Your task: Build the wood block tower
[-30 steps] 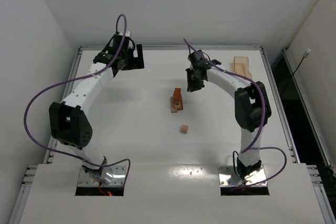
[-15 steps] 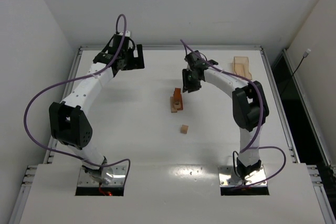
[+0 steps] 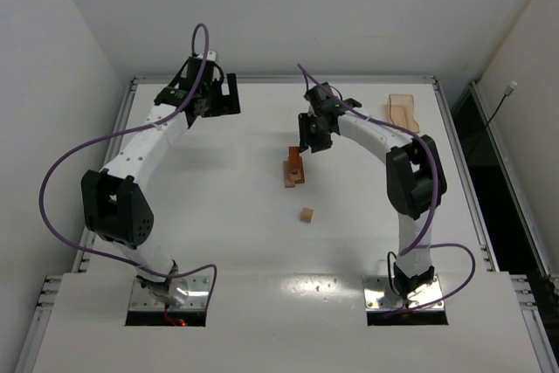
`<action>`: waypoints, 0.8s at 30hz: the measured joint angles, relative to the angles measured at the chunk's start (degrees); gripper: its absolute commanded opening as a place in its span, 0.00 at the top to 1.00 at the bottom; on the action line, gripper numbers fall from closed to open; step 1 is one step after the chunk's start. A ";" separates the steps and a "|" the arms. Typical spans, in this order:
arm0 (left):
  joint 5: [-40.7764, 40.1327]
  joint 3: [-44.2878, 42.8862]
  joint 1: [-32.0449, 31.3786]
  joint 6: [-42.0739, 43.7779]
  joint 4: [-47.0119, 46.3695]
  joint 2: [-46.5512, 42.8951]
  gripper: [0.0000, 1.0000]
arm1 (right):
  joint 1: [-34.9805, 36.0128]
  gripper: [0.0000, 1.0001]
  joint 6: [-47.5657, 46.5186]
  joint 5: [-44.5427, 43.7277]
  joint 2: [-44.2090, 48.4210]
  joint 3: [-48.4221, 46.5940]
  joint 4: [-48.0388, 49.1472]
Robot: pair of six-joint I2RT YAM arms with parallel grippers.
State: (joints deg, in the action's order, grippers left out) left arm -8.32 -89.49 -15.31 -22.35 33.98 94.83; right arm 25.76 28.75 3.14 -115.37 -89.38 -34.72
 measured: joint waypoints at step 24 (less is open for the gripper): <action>3.78 14.88 0.42 -2.03 -1.05 -4.44 0.01 | -0.70 0.37 -20.13 5.66 28.63 27.76 2.91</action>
State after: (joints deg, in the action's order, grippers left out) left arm -4.54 -74.61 -14.90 -24.38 32.93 90.39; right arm 25.06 8.62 8.80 -86.74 -61.63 -31.81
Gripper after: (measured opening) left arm 0.992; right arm 0.578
